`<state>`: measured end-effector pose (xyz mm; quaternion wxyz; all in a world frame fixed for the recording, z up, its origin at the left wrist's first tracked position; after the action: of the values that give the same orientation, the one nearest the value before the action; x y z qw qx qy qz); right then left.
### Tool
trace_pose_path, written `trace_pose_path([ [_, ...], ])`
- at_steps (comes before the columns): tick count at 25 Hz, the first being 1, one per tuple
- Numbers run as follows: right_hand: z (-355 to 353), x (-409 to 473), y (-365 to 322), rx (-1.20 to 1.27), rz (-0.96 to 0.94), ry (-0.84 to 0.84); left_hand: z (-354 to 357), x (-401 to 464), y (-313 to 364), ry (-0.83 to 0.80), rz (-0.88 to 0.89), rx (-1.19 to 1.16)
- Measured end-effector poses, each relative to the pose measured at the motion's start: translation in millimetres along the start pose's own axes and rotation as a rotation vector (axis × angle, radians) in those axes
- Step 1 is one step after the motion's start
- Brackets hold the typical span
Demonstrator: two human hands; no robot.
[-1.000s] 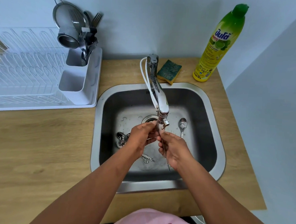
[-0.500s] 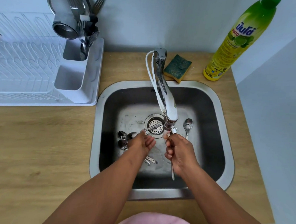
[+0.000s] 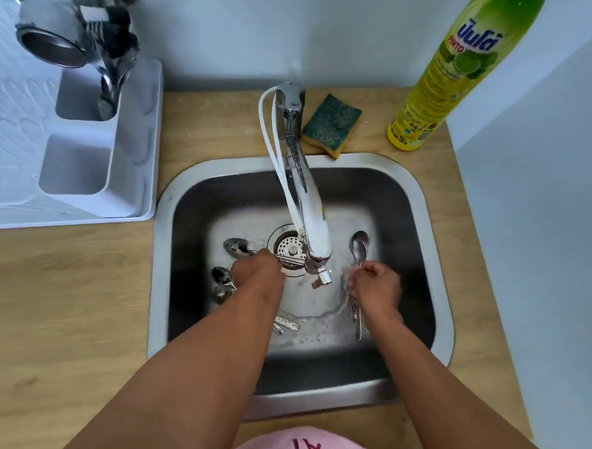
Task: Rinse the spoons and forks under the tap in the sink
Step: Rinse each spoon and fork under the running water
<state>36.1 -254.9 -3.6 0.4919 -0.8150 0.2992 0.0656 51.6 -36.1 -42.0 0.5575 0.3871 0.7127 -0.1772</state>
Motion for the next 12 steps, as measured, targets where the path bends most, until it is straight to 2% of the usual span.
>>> trace_pose_path([
  [2,-5,12,2,-0.161,-0.062,0.012,-4,-7,6,0.228,0.081,0.173],
  [4,-4,16,1,-0.373,-0.138,-0.02,-4,-14,11,0.312,0.164,0.299],
  [8,1,21,0,-0.547,-0.181,-0.102,-4,-17,18,0.326,0.212,0.368],
  [12,0,18,-15,-0.657,-0.242,-0.151,-5,-17,30,0.25,0.163,0.271],
])
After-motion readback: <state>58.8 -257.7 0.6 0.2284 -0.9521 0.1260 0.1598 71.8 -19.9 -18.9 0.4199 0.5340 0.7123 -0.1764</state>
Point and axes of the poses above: each hand's wrist, its own x-axis towards the middle knuckle, its own z-axis out of the palm, y = z × x, the point moved 3 cm from there along x, towards the middle knuckle, and after that the axes turned 13 degrees about -z, right-handed, at the moved point
